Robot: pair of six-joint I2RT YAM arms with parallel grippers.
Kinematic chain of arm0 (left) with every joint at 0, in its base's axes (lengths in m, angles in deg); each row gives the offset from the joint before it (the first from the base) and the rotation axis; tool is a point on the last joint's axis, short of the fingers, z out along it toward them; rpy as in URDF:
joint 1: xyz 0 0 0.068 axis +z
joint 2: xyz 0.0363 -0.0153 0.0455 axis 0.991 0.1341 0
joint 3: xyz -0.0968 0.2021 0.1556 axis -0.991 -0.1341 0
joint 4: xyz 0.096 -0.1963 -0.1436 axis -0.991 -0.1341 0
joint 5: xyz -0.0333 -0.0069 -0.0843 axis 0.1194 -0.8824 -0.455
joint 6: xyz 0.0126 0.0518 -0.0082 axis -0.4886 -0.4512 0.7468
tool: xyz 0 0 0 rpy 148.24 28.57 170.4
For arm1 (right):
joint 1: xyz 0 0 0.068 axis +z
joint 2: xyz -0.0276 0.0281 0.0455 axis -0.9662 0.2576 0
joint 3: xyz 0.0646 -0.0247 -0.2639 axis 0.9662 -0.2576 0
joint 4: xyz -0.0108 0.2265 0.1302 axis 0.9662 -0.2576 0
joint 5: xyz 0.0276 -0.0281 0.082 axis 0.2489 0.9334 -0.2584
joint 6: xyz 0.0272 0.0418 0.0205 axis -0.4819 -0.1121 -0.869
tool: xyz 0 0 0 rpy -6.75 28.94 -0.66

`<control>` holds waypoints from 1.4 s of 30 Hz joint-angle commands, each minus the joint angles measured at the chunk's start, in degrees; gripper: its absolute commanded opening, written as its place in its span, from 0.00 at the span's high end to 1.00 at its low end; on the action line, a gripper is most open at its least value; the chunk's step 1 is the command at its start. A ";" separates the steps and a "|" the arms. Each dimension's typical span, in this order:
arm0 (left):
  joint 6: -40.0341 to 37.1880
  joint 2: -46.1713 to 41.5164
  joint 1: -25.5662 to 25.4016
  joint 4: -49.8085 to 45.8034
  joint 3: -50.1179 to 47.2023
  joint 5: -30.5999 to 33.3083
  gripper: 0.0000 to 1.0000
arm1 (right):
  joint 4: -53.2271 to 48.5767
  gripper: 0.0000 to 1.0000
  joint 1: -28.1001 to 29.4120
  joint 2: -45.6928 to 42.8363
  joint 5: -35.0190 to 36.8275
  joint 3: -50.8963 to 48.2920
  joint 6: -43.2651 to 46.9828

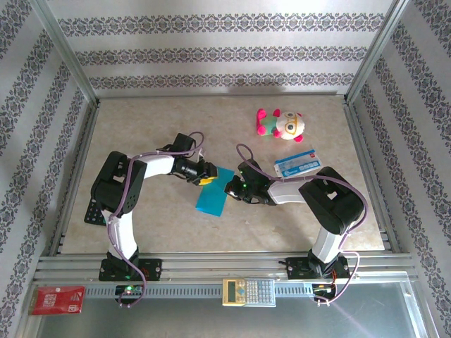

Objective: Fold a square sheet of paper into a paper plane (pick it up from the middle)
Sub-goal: Fold the paper in half at the center of the table.

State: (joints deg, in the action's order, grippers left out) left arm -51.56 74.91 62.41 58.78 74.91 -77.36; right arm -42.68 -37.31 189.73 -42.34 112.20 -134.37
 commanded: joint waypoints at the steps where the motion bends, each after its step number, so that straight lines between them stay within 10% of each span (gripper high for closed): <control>1: -2.07 1.18 1.83 -0.18 -0.68 1.28 0.58 | -20.12 1.00 -0.76 5.64 9.15 -5.40 2.24; 42: 0.72 -8.81 2.13 4.28 -18.27 -1.43 0.62 | -20.54 1.00 -0.69 5.14 9.50 -5.40 2.55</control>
State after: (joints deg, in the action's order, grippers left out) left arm -49.22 65.51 63.99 66.50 58.54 -81.47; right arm -42.71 -37.31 189.71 -42.34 112.20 -133.54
